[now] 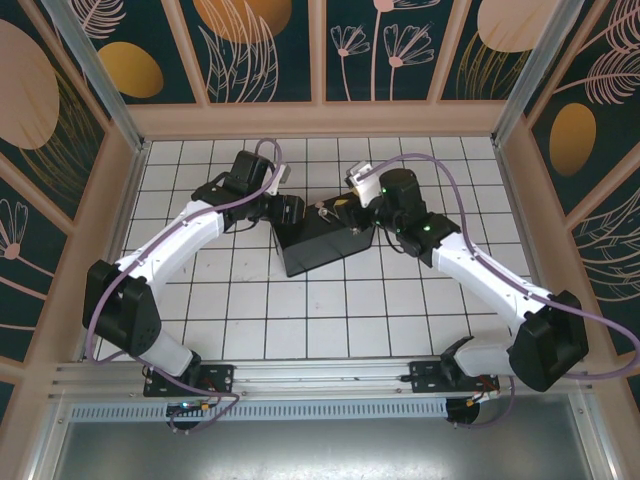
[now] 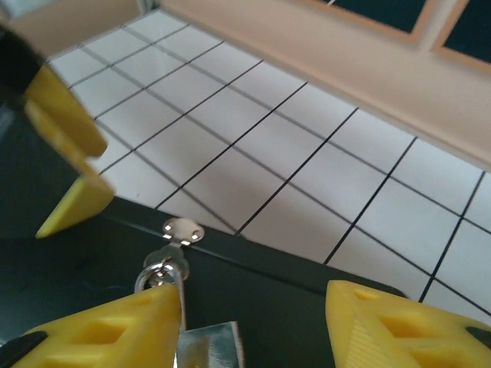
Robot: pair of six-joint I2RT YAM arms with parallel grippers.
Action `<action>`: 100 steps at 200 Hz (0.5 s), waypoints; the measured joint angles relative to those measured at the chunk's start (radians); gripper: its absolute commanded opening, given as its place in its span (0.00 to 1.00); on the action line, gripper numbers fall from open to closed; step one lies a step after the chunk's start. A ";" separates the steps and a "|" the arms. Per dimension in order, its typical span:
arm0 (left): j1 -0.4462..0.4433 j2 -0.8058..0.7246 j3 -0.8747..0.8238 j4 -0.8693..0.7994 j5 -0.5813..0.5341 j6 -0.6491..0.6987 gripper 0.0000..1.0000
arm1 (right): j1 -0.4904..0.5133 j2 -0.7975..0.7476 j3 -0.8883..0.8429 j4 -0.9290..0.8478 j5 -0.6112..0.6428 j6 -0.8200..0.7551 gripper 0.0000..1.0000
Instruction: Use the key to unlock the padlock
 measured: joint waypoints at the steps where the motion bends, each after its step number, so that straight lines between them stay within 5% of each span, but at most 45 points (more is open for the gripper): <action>1: 0.000 0.000 0.001 -0.001 0.000 0.000 0.72 | 0.001 0.001 0.000 -0.003 0.000 0.000 0.56; 100: -0.005 -0.048 -0.039 -0.016 -0.023 0.019 0.66 | 0.002 0.071 0.018 -0.076 -0.046 0.000 0.54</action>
